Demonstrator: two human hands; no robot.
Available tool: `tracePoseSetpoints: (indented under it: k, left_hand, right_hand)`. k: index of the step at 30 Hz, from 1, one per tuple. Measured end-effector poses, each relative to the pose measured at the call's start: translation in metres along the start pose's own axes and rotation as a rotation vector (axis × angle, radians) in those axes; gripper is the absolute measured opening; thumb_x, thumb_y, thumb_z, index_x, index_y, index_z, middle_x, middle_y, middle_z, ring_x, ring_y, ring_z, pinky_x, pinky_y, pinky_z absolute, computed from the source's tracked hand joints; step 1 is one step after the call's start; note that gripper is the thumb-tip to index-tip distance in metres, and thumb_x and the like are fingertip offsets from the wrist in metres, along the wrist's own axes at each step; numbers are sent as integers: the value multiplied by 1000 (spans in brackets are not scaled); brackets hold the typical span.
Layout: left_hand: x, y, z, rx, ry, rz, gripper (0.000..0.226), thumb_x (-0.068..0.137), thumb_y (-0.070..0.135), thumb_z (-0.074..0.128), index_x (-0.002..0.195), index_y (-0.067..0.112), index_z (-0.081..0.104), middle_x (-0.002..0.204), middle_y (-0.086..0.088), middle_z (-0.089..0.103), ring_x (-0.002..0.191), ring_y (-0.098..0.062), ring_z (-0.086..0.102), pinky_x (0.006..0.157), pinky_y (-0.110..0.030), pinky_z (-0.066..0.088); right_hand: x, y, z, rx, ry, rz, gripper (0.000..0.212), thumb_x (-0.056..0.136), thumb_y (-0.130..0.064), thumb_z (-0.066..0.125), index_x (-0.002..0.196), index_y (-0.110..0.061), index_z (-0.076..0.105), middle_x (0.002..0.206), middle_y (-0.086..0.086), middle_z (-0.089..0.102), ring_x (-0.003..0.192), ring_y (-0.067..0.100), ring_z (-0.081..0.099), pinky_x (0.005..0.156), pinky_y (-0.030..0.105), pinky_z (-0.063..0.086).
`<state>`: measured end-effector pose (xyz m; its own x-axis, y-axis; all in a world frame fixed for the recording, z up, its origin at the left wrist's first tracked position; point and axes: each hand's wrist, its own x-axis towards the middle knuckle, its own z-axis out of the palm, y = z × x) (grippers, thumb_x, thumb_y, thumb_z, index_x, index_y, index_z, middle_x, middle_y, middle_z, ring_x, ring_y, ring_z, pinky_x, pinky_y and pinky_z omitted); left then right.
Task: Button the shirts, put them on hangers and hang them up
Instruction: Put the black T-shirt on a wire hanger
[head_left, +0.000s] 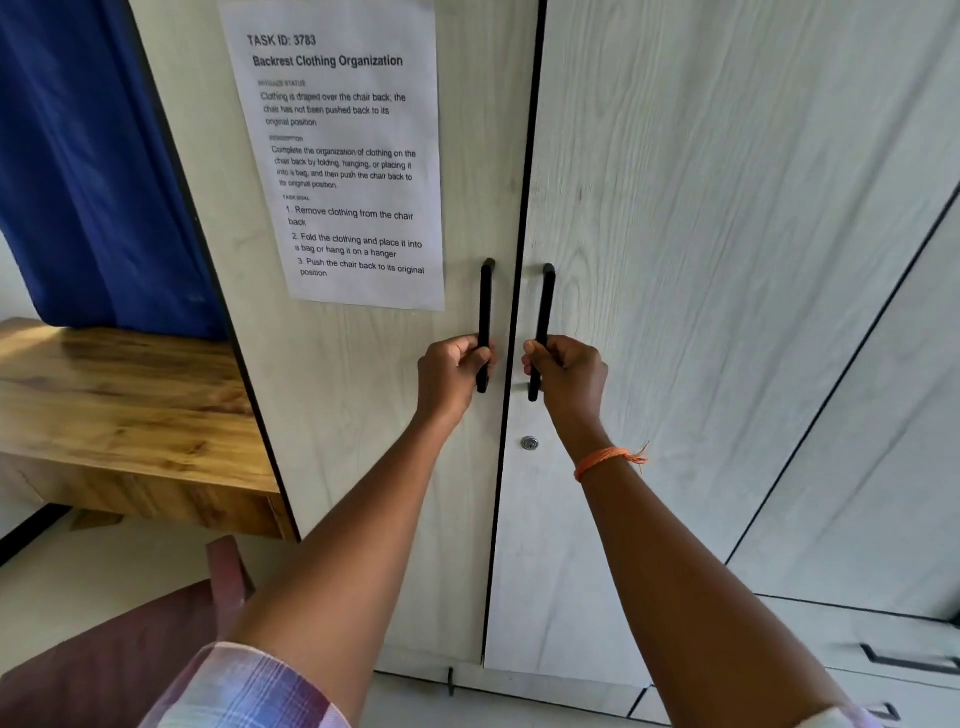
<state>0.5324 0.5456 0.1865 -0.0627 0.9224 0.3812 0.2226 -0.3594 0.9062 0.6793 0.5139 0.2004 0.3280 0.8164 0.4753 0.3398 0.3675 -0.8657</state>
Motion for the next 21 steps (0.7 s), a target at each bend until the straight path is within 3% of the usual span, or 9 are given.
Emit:
tracePoseSetpoints:
  k: [3, 7, 12, 16, 19, 21]
  left_hand:
    - [8, 1, 5, 24, 15, 12, 15, 94, 14, 61, 101, 12, 74, 86, -4, 75, 86, -22, 71, 85, -49, 58]
    - [16, -3, 8, -2, 7, 40, 15, 95, 11, 60, 103, 11, 73, 86, -6, 75, 84, -20, 72, 84, -47, 59]
    - [19, -12, 8, -52, 1, 53, 13, 95, 9, 60, 99, 15, 72, 82, -7, 74, 80, -21, 72, 83, -48, 59]
    - [15, -10, 12, 42, 52, 69, 13, 94, 13, 62, 97, 9, 74, 84, -5, 75, 82, -19, 72, 81, -46, 59]
    - [10, -1, 13, 134, 105, 85, 24, 94, 11, 63, 115, 2, 70, 104, -9, 74, 98, -20, 70, 93, -36, 56]
    - [0, -2, 14, 190, 95, 33, 29, 95, 2, 59, 123, 2, 66, 110, -10, 72, 100, -19, 69, 90, -26, 54]
  right_hand:
    - [11, 5, 4, -24, -1, -6, 21, 92, -20, 68, 78, -6, 72, 68, 7, 70, 64, 27, 67, 56, 36, 57]
    - [22, 11, 12, -51, 28, -18, 25, 92, -21, 68, 73, -5, 70, 65, 7, 69, 59, 24, 63, 51, 27, 48]
    - [24, 20, 16, -40, 25, -15, 24, 93, -23, 68, 76, -5, 71, 65, 6, 68, 58, 24, 63, 50, 31, 50]
    - [22, 20, 16, -25, 37, -1, 23, 92, -23, 69, 77, -6, 72, 66, 5, 69, 62, 26, 65, 53, 34, 52]
    - [18, 14, 16, 3, 45, 11, 28, 93, -25, 68, 75, -3, 70, 66, 11, 68, 60, 28, 63, 52, 33, 51]
    - [14, 18, 17, -7, 68, 25, 36, 93, -29, 67, 72, 0, 67, 65, 15, 66, 54, 24, 55, 52, 31, 46]
